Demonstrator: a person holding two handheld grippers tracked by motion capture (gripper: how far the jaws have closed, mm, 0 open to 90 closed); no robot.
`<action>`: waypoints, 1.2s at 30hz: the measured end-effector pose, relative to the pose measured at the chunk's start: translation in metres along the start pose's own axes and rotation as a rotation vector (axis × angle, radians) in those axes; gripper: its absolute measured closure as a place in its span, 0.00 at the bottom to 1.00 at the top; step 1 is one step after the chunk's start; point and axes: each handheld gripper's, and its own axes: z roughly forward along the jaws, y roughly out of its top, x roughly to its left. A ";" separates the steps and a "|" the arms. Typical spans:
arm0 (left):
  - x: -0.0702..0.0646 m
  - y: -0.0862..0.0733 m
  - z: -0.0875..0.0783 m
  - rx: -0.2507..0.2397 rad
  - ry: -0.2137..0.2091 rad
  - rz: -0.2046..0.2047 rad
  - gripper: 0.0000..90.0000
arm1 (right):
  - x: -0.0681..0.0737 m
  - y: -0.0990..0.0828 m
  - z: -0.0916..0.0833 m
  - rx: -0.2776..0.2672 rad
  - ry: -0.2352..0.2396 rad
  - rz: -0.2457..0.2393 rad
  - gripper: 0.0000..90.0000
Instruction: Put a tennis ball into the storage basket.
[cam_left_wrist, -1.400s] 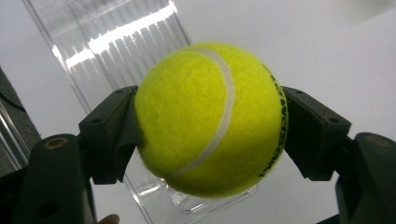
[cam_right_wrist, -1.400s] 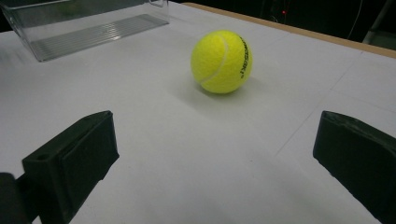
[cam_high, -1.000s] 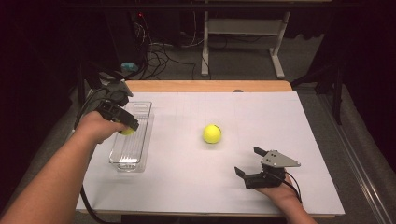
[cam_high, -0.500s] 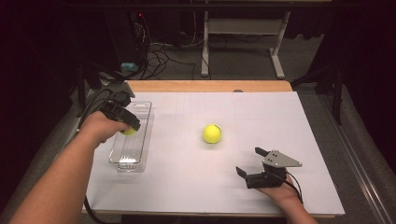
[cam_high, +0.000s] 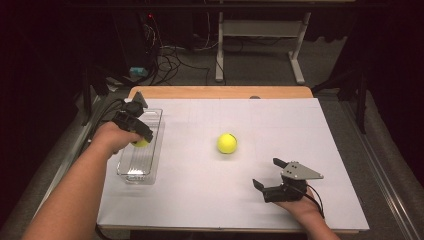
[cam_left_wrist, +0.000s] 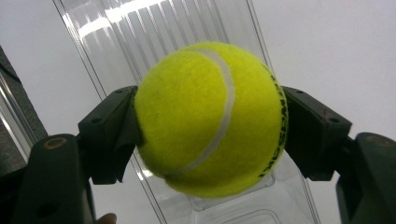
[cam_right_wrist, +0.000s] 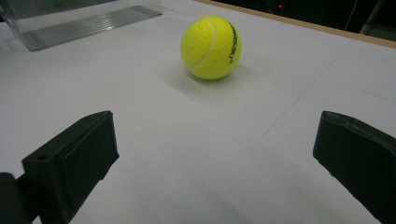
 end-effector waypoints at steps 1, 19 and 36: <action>0.000 0.000 0.000 -0.004 0.000 -0.002 0.29 | 0.000 0.000 0.000 0.001 0.000 -0.002 0.00; -0.003 0.004 -0.002 -0.017 -0.018 0.015 0.01 | 0.001 0.000 0.000 0.002 0.005 -0.001 0.00; -0.018 -0.003 -0.002 -0.016 -0.030 0.060 0.01 | 0.001 0.000 0.000 0.004 -0.003 -0.013 0.00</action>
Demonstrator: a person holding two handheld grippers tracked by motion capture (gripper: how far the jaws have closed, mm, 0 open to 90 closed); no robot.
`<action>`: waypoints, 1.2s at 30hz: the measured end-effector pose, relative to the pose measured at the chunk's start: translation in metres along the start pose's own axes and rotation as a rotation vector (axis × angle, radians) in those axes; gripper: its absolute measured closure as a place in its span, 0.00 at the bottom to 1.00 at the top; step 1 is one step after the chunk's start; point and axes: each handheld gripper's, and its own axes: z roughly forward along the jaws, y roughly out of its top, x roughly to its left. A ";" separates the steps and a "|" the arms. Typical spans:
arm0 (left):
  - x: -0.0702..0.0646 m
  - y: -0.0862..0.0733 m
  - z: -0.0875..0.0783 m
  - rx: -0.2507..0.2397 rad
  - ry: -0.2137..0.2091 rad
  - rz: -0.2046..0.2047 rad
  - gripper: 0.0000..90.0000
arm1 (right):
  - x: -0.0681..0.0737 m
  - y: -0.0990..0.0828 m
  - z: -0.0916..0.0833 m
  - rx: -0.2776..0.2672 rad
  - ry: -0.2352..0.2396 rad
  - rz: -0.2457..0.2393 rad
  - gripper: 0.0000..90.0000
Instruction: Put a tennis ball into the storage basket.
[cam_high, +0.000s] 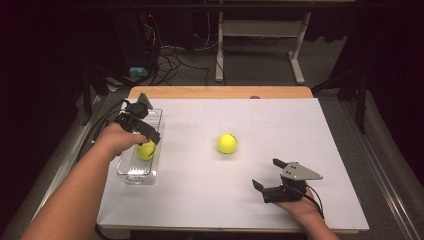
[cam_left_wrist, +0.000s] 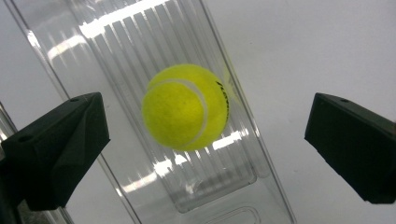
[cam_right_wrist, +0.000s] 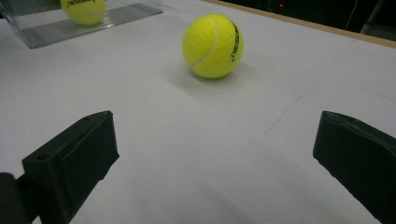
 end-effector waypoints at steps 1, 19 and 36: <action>-0.002 0.000 0.001 0.003 0.000 0.006 0.01 | 0.000 0.000 0.000 0.001 0.001 0.002 0.00; -0.056 0.002 0.011 0.001 -0.039 0.172 0.01 | 0.002 0.000 0.001 0.002 0.008 -0.005 0.00; -0.113 -0.002 0.023 -0.025 -0.094 0.281 0.01 | 0.000 0.003 0.002 -0.010 0.002 0.009 0.00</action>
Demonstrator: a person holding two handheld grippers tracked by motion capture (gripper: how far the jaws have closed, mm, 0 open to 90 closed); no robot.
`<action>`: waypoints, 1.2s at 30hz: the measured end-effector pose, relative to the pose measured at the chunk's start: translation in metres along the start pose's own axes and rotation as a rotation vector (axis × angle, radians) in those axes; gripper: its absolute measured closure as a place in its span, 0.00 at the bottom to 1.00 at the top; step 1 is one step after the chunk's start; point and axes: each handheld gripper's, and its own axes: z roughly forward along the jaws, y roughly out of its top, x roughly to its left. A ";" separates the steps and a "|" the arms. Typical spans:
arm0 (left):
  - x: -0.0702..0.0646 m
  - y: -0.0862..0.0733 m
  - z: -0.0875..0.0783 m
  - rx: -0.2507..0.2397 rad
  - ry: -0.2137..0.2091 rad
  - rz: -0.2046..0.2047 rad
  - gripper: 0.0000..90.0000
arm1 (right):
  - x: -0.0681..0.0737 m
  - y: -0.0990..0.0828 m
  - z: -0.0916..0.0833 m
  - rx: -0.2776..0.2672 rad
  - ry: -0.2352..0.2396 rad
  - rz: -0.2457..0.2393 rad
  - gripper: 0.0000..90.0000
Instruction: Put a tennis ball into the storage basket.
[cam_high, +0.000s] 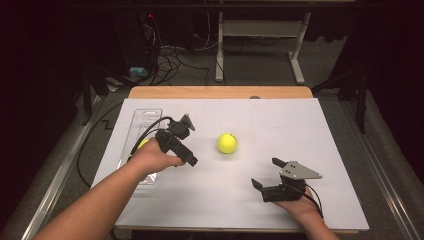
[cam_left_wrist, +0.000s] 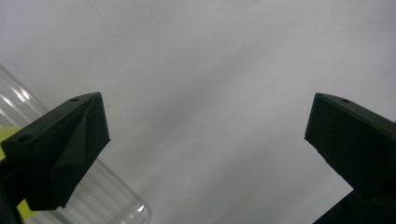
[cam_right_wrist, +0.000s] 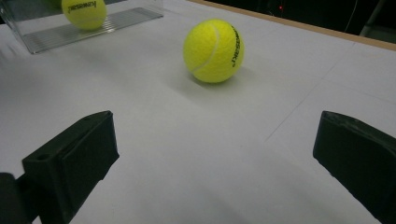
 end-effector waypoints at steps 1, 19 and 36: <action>-0.002 0.000 0.001 0.005 -0.006 0.006 0.01 | 0.000 0.000 0.000 -0.003 -0.002 0.003 0.00; -0.009 -0.002 0.008 0.012 -0.002 0.017 0.01 | 0.001 0.004 0.004 -0.002 -0.026 0.003 0.00; -0.010 -0.008 0.011 0.032 -0.001 0.019 0.01 | 0.002 0.041 0.064 0.016 -0.059 0.009 0.00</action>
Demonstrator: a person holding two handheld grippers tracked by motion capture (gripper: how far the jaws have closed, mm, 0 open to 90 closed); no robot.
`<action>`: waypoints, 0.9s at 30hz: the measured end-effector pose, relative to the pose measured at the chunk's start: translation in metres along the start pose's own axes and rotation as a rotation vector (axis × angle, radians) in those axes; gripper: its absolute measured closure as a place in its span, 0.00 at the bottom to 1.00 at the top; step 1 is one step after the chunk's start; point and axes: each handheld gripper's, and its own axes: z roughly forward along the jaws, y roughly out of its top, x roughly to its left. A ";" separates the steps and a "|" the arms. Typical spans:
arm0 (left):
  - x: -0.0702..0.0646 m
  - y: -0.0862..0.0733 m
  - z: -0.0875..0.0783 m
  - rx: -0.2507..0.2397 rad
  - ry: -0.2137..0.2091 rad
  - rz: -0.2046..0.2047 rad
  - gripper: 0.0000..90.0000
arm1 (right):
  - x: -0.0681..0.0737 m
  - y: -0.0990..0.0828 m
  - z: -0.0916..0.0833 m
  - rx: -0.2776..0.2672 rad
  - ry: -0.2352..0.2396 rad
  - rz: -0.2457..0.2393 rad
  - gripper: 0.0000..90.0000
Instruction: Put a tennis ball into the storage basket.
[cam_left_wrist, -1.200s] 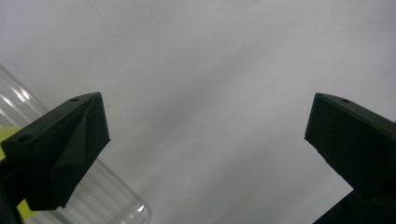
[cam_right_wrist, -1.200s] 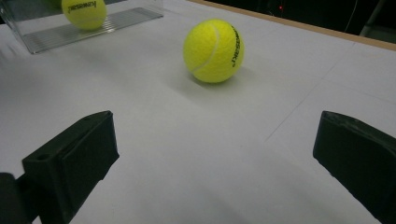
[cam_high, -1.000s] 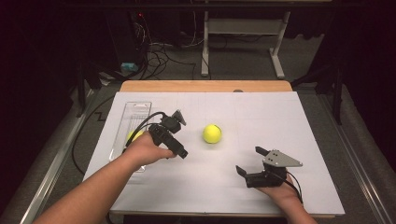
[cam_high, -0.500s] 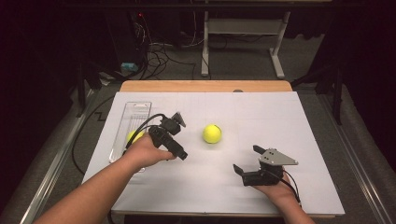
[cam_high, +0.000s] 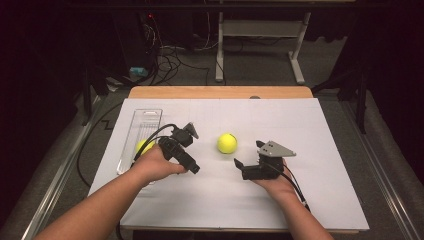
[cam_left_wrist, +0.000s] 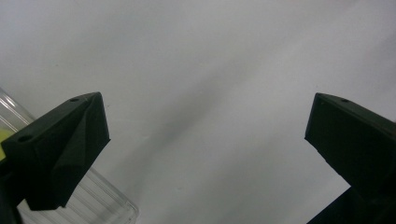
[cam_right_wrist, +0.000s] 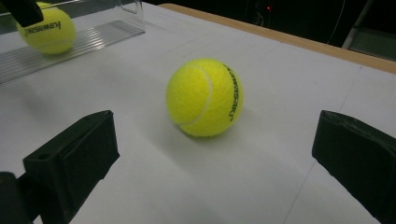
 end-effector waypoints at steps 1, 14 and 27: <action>0.000 -0.001 -0.001 -0.001 0.002 0.002 0.01 | 0.000 0.001 0.002 0.000 0.001 -0.001 0.00; -0.002 -0.011 0.003 -0.015 -0.010 -0.001 0.01 | -0.008 0.011 0.034 0.034 -0.021 0.011 0.02; -0.002 -0.011 0.004 -0.007 -0.021 -0.002 0.01 | -0.006 0.021 0.059 0.079 0.011 0.030 0.07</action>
